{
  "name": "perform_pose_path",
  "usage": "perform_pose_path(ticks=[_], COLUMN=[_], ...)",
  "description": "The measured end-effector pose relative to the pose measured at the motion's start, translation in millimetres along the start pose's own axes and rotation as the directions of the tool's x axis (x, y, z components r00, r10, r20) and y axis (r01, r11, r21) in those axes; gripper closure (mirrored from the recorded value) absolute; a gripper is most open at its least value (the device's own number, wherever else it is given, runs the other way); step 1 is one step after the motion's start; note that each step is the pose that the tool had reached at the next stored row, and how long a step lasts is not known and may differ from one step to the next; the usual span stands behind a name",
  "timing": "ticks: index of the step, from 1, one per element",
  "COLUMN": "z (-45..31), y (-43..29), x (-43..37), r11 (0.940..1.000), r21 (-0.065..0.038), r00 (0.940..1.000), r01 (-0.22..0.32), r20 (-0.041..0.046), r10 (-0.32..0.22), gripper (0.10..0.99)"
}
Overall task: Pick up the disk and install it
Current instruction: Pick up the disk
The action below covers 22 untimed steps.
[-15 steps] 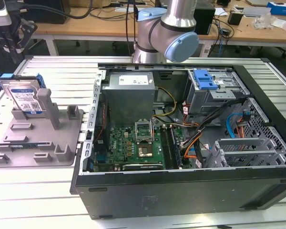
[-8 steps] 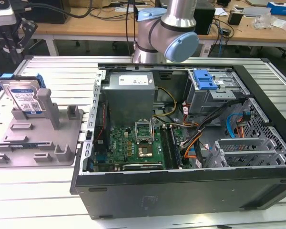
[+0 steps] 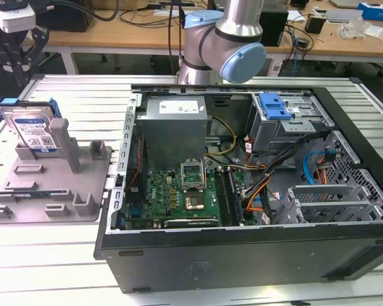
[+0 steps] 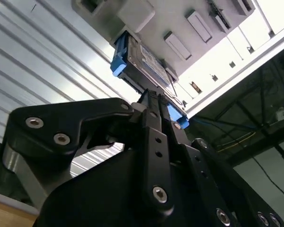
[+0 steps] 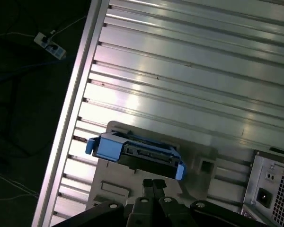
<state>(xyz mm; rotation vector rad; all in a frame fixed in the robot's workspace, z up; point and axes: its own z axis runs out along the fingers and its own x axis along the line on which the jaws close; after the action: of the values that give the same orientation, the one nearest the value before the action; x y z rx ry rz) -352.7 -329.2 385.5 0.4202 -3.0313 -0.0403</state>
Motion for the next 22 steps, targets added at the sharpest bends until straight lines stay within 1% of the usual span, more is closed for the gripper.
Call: perform_pose_path(ticks=[1,2,3,4,6,10,11,12,13,14,15,16,17,20,21,22], z=[0.0,0.0,0.0,0.0,0.0,0.0,0.0,0.0,0.0,0.0,0.0,0.0,0.1,0.1,0.1,0.3], y=[0.1,0.2,0.2,0.2,0.2,0.2,0.2,0.2,0.2,0.2,0.2,0.2,0.3,0.2,0.3,0.3], x=[0.0,0.0,0.0,0.0,-0.1,0.0,0.0,-0.1,-0.1,-0.1,-0.1,-0.1,-0.1,-0.1,-0.1,-0.1], r11=[0.9998,0.9991,0.9981,0.9962,0.9931,0.9813,0.9757,0.9679,0.9627,0.9592,0.9526,0.9473,0.942,0.9126,0.9008,0.8837], r21=[0.002,0.003,0.005,0.007,0.01,0.016,0.019,0.022,0.023,0.024,0.026,0.027,0.029,0.034,0.036,0.039], r00=[0.9998,0.9991,0.9981,0.9962,0.9932,0.9814,0.9759,0.9681,0.963,0.9595,0.953,0.9477,0.9424,0.9133,0.9015,0.8845], r01=[0.021,0.042,0.061,0.087,0.117,0.192,0.218,0.25,0.27,0.282,0.303,0.319,0.334,0.407,0.433,0.466], r20=[-0.0004,-0.0008,-0.0012,-0.0015,-0.002,-0.003,-0.0029,-0.0037,-0.0042,-0.0047,-0.0055,-0.0061,-0.0067,-0.0102,-0.0115,-0.0128], r10=[-0.021,-0.042,-0.061,-0.087,-0.117,-0.192,-0.218,-0.25,-0.27,-0.282,-0.303,-0.319,-0.334,-0.407,-0.433,-0.466], gripper=[0.851,0.792,0.667,0.667,0.667,0.667,0.667,0.667,0.651,0.651,0.596,0.596,0.529,0.529,0.529,0.529])
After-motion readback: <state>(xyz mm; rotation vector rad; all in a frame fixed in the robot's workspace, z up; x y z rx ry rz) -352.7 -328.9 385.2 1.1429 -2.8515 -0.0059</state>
